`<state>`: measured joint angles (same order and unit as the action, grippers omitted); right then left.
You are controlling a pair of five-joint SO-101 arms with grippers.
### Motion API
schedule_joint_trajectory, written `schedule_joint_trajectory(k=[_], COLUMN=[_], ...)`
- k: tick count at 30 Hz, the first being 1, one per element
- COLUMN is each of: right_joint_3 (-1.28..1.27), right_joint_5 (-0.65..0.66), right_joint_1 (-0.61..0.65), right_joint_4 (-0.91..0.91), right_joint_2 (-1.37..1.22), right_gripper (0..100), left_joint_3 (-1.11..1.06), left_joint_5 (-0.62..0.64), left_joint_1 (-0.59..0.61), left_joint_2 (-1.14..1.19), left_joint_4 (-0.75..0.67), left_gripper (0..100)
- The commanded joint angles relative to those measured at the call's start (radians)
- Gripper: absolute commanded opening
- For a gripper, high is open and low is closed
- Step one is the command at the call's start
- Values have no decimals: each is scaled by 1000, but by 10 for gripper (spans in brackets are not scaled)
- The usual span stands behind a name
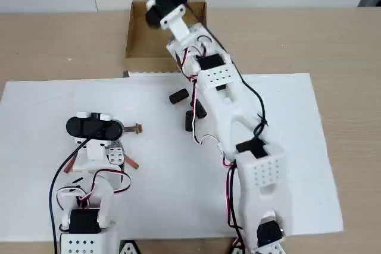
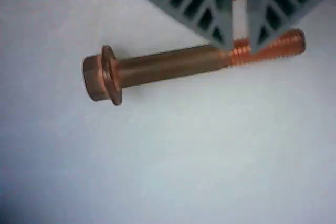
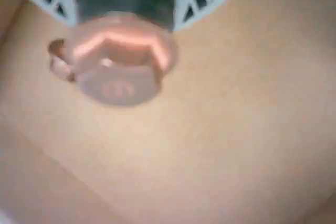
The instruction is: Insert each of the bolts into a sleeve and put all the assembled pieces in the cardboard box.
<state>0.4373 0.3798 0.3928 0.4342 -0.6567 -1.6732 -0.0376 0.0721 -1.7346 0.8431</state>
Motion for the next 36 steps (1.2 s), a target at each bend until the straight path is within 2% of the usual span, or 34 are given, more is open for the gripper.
schedule_joint_trajectory(k=[1, 4, 9, 13, 19, 30, 36], right_joint_3=[68, 68, 68, 68, 68, 68, 68], right_joint_5=[54, 87, 87, 86, 84, 83, 83], right_joint_1=[-4, -4, 1, 2, 2, 4, 51], right_joint_4=[-99, -140, -137, -97, -79, 404, 713], right_joint_2=[-25, -62, -70, -62, 41, 344, 475], right_gripper=[8, 29, 156, 115, 2, 3, 3], left_joint_3=[5, 5, 5, 5, 5, 5, 5], left_joint_5=[-5, -5, -5, -5, -5, -5, -5], left_joint_1=[8, 8, 8, 9, 8, 8, 8], left_joint_2=[-9, -9, -9, -9, -9, -9, -9], left_joint_4=[2, 3, 3, 3, 3, 3, 3], left_gripper=[6, 6, 6, 6, 6, 6, 6])
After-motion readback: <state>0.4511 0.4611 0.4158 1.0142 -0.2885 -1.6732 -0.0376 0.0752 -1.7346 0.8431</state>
